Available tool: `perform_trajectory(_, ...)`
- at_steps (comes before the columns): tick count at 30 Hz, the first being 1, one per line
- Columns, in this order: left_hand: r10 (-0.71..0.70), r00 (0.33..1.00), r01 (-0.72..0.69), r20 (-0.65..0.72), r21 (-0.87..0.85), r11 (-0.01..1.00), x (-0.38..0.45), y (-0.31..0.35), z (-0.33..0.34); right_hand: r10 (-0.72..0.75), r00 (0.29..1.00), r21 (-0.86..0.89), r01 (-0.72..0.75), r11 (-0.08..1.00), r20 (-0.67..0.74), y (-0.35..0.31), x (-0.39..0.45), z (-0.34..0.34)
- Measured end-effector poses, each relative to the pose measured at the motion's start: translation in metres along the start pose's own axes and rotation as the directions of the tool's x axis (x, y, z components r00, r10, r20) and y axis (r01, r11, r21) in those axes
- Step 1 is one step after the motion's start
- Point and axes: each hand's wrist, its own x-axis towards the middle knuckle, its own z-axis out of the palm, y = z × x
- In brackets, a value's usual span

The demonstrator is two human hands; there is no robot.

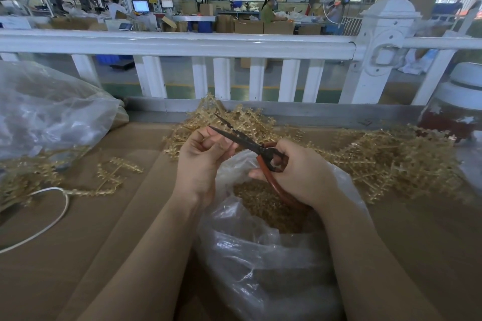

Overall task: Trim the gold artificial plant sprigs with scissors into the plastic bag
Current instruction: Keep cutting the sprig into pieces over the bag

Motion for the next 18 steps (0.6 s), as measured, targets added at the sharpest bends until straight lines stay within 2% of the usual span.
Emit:
perform_trajectory(14,0.002,1.0,-0.002,-0.009,0.054,0.999,0.0005,0.0008,-0.0037,0.013,0.999,0.003,-0.013,1.0,-0.047,0.0036,-0.0019,0.0032)
perform_trajectory(18,0.029,0.999,-0.026,-0.017,0.182,0.983,-0.001,0.0022,-0.0013,-0.019,0.998,-0.047,0.016,0.999,-0.063,0.0042,-0.002,0.0018)
